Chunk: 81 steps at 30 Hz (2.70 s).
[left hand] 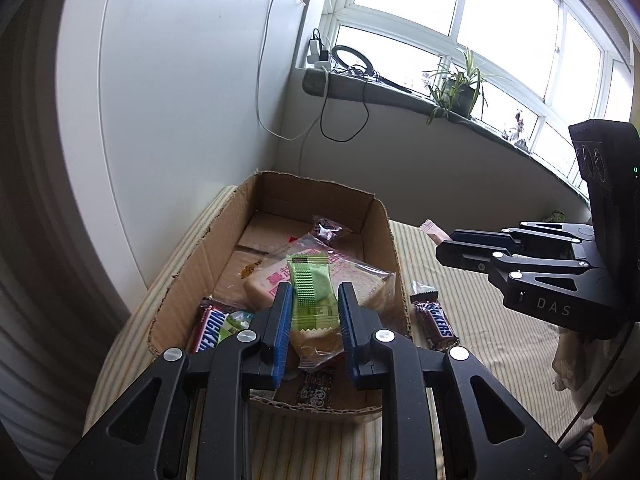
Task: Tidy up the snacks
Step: 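Carry the green packet with left gripper while right gripper carries the pink packet to the box, then open left gripper inside the box while right gripper releases the pink packet in, then close left gripper on the Snickers bar while right gripper approaches the small clear packet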
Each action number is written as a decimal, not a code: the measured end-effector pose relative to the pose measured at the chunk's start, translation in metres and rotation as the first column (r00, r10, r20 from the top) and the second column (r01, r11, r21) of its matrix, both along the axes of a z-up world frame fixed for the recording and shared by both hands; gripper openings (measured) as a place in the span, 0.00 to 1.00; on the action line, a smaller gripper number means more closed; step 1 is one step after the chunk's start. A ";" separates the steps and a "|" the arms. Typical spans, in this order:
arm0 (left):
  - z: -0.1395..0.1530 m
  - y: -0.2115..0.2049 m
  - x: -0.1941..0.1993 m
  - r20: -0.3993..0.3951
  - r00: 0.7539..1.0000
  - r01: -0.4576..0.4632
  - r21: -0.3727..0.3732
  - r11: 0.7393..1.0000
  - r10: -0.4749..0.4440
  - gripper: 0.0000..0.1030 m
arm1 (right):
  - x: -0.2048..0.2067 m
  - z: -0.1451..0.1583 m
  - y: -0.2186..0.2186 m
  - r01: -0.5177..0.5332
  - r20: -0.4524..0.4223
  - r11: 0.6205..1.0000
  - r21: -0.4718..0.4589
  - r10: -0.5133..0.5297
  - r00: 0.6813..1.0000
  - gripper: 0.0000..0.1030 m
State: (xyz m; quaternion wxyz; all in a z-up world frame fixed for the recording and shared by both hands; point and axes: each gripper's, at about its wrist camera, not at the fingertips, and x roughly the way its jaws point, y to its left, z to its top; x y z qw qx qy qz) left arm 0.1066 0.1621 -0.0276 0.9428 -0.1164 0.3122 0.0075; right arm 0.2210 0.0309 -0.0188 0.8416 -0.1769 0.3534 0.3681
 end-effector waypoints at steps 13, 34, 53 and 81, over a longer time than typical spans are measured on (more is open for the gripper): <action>-0.009 0.027 0.013 -0.023 0.998 -0.055 -0.006 0.998 0.055 0.21 | 0.029 -0.017 0.021 0.015 -0.053 1.000 0.003 -0.015 0.998 0.21; -0.008 0.036 0.011 -0.026 0.996 -0.091 -0.017 0.996 0.091 0.51 | 0.028 -0.010 0.009 0.059 -0.021 0.996 0.066 -0.058 0.998 0.80; 0.012 -0.008 -0.006 0.020 0.999 -0.029 -0.011 1.000 0.029 0.51 | 0.023 -0.013 -0.079 0.154 -0.044 0.987 0.043 -0.152 0.987 0.81; -0.037 -0.151 0.045 -0.147 0.978 0.152 0.026 0.988 -0.147 0.51 | 0.076 -0.073 -0.110 -0.077 -0.269 0.995 0.062 0.090 0.959 0.41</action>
